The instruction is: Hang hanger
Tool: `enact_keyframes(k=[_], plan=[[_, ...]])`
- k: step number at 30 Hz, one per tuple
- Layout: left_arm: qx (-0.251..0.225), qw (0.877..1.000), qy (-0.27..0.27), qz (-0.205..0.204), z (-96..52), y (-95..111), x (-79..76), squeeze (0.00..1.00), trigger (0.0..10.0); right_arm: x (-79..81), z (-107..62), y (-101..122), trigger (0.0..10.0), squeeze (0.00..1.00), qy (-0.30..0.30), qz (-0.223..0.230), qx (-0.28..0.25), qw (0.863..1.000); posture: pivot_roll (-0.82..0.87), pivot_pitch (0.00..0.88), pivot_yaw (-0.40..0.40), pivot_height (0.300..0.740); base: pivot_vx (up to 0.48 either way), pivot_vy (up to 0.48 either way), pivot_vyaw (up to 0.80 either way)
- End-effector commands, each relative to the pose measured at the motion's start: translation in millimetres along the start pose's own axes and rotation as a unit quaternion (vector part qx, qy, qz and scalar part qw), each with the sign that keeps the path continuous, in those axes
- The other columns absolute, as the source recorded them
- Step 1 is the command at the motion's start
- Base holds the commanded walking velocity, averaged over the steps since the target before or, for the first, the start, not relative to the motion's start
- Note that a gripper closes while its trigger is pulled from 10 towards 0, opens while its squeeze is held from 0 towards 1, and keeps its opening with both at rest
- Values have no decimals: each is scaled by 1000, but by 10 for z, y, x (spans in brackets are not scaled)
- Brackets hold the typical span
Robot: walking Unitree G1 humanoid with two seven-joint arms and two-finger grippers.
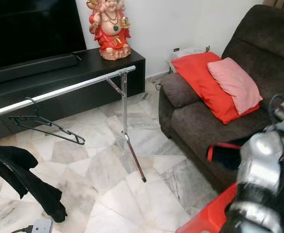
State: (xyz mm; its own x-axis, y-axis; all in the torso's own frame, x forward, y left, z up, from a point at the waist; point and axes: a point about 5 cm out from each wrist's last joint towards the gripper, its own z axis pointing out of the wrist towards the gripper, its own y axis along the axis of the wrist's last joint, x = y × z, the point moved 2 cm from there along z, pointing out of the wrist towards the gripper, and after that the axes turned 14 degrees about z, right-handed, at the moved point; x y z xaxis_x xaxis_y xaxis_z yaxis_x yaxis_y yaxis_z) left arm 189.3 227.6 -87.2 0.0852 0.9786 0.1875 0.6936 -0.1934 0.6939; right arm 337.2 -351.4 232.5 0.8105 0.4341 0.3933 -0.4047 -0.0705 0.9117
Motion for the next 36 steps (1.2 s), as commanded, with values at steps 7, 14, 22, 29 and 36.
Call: enact_keyframes(k=[7,14,22,29,36], plan=[[17,1000,6,2,-32,-84,95,0,10000,905,-220,1989,10000,0,243,36,-386,889,-6,90,40,740,0,0,0],[19,1000,4,1,-36,-96,91,0,10000,1514,-1126,658,10000,0,584,-39,-187,789,10,93,50,740,0,0,0],[20,1000,2,5,-35,-95,96,0,10000,1323,-1853,-283,10000,0,668,-34,-7,743,10,94,51,740,0,0,0],[21,1000,0,5,-35,-100,89,0,10000,1205,-1985,-505,10000,0,669,-31,60,740,4,96,46,740,0,0,0],[26,1000,-4,4,-40,-125,56,0,10000,991,-1935,-1061,10000,0,601,-131,189,765,9,100,43,740,0,0,0]])
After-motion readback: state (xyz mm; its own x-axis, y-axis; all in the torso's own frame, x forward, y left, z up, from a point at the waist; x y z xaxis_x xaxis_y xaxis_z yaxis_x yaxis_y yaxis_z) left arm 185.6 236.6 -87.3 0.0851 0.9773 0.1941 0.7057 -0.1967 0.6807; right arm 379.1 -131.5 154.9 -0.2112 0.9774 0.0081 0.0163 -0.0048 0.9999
